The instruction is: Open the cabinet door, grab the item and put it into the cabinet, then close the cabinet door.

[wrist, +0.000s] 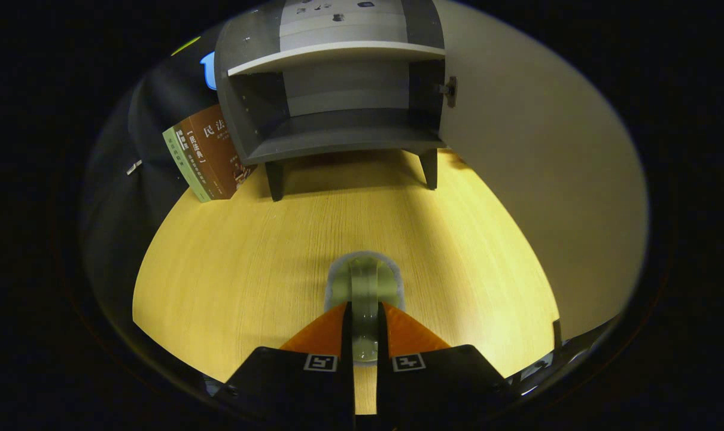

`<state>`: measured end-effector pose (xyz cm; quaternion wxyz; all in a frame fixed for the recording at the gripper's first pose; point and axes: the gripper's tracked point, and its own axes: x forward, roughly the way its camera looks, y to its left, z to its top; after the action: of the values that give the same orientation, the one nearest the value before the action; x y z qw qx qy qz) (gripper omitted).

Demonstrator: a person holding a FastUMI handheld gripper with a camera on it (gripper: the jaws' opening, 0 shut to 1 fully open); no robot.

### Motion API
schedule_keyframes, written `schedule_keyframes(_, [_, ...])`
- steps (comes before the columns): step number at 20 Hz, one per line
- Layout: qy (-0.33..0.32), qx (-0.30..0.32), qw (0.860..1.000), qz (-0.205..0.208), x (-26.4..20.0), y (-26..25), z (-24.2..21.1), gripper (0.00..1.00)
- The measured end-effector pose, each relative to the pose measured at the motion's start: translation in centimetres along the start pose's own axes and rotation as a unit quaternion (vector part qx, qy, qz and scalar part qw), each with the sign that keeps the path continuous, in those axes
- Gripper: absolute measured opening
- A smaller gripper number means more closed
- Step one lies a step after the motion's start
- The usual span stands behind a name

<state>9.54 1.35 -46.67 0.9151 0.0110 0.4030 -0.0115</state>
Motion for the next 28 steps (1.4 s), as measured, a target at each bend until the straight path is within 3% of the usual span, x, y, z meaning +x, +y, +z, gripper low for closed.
schedule_keyframes(5, [-0.051,-0.011,0.999,0.013,-4.1,0.4,5.1,0.18])
schedule_keyframes(11, [-0.124,0.017,0.992,0.008,-9.4,0.6,14.3,0.18])
schedule_keyframes(15, [-0.13,0.019,0.991,0.024,-12.3,1.6,19.9,0.18])
schedule_keyframes(22, [-0.143,0.025,0.989,0.021,-12.1,3.1,29.2,0.18])
schedule_keyframes(28, [-0.142,0.032,0.989,0.021,-8.3,4.2,35.1,0.18])
